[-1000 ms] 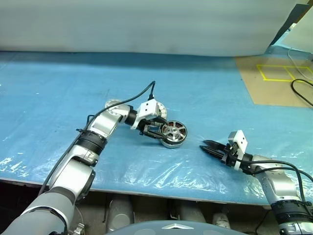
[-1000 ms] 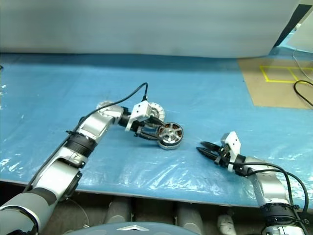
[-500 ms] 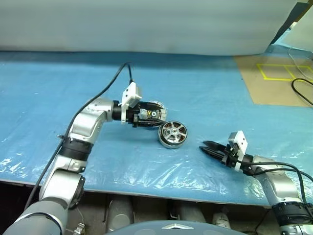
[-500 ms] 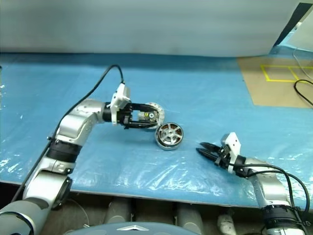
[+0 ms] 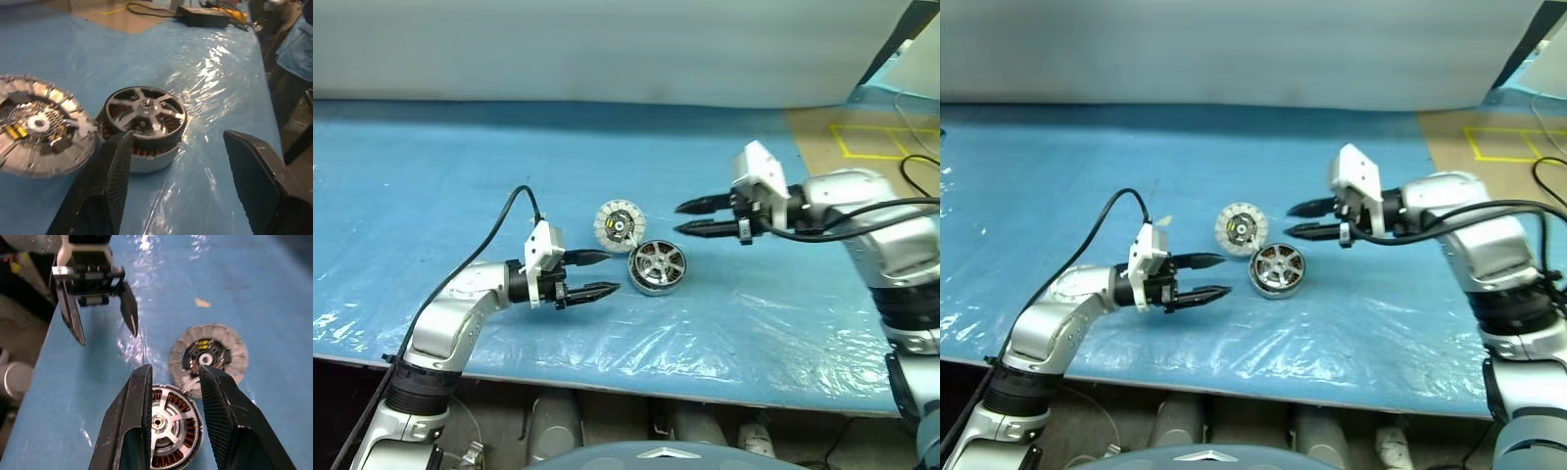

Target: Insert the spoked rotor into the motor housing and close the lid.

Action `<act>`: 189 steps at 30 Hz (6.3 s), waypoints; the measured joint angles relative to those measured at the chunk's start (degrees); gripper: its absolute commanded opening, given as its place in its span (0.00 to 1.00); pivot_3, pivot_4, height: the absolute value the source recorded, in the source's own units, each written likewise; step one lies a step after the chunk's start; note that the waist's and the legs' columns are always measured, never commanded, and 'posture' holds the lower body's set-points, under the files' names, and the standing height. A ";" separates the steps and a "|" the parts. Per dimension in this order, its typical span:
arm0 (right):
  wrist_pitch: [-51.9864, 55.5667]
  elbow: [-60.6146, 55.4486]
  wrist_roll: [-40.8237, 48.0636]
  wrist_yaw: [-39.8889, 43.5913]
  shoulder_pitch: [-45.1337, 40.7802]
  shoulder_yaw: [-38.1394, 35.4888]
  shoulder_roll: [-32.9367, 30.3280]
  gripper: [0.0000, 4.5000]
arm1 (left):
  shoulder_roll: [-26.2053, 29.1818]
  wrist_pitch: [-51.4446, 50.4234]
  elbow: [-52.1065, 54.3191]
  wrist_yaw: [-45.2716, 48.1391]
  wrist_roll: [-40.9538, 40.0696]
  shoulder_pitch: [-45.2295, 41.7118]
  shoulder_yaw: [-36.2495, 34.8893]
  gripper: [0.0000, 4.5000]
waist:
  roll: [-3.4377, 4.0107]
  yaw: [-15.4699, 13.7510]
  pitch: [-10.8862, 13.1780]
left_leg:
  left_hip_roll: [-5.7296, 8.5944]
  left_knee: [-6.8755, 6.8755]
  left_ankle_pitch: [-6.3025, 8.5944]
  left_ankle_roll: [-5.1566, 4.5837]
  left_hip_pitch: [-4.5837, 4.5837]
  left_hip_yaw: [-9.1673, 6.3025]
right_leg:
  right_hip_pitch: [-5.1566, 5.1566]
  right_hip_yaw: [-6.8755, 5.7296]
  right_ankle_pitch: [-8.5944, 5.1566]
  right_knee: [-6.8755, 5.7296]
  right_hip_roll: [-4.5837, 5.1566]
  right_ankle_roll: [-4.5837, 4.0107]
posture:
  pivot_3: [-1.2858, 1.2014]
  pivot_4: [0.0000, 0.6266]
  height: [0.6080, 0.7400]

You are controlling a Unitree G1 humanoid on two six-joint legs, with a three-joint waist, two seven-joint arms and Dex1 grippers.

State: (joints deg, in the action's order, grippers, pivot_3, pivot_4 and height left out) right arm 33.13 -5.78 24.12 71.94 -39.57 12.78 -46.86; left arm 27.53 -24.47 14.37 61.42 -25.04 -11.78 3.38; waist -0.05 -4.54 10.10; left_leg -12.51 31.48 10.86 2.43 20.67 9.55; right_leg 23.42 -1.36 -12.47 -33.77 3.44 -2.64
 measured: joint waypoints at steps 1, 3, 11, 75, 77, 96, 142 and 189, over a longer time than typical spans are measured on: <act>-0.99 2.37 -1.21 1.33 -0.86 1.56 0.49 0.52 | 0.02 0.50 0.10 -0.73 0.11 0.15 -0.09 0.70 | 0.13 -0.05 -0.04 | 0.07 0.23 -0.13 -0.07 0.39 0.10 | 0.29 0.07 0.02 -0.08 0.02 -0.01 | 0.52 0.24 1.00; -1.93 4.96 -1.99 3.91 -2.80 2.72 1.24 0.68 | 0.16 1.12 0.14 -1.97 0.17 0.39 -0.29 0.70 | 0.12 0.18 -0.05 | 0.21 0.95 -0.15 -0.05 1.08 0.22 | 0.92 0.24 0.12 -0.82 0.11 0.10 | 0.52 0.24 1.00; -4.27 4.64 -3.39 8.36 -4.23 3.67 1.40 0.83 | 1.85 2.67 1.28 -3.73 0.15 2.74 -0.76 0.70 | 0.07 0.42 -0.05 | -0.22 1.28 0.05 -0.10 1.16 0.24 | 1.23 0.10 -0.05 -1.17 -0.04 -0.15 | 0.52 0.24 1.00; -32.21 27.32 -24.98 14.46 -9.14 10.87 10.95 0.01 | 0.70 12.04 -5.10 -4.50 6.18 -0.07 5.32 0.70 | 0.01 0.73 -0.06 | -0.27 1.85 0.07 -0.17 0.49 0.44 | 0.91 0.39 -0.06 -1.97 -0.04 -0.18 | 0.52 0.24 1.00; -32.71 27.32 -25.24 14.44 -9.03 10.88 10.96 0.01 | 0.59 12.07 -5.11 -4.52 6.19 -0.08 5.37 0.70 | 0.01 0.75 -0.06 | -0.27 1.86 0.08 -0.16 0.48 0.44 | 0.91 0.39 -0.06 -1.98 -0.04 -0.18 | 0.52 0.24 1.00; -24.18 19.45 -22.39 14.06 -6.38 10.87 13.34 0.01 | 0.23 12.75 -6.73 -4.77 6.29 -1.10 5.44 0.70 | 0.01 0.59 -0.06 | -0.26 1.85 0.07 -0.16 0.52 0.44 | 0.91 0.40 -0.06 -1.95 -0.03 -0.18 | 0.52 0.24 1.00; -34.24 37.10 -22.28 16.99 -19.51 23.38 9.92 0.56 | -1.64 13.26 -7.08 -5.92 7.70 -1.20 6.69 0.70 | -0.01 0.67 -0.07 | -0.27 1.88 0.07 -0.18 0.54 0.45 | 0.92 0.40 -0.06 -1.96 -0.03 -0.19 | 0.52 0.24 1.00; -36.55 33.42 -26.27 17.17 -17.98 21.20 12.59 0.22 | -2.01 14.00 -7.77 -5.94 8.56 -1.48 7.36 0.70 | -0.05 0.66 -0.10 | -0.27 1.90 0.07 -0.18 0.53 0.45 | 0.91 0.40 -0.05 -1.97 -0.03 -0.19 | 0.52 0.24 1.00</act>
State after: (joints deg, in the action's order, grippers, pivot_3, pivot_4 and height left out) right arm -3.42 27.64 -2.15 89.11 -57.55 33.99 -34.27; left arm 25.52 -10.47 6.60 55.48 -16.48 -13.26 10.74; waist -0.10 -3.88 10.01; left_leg -12.78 33.37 10.93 2.25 21.20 10.00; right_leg 24.34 -0.96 -12.52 -35.74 3.41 -2.83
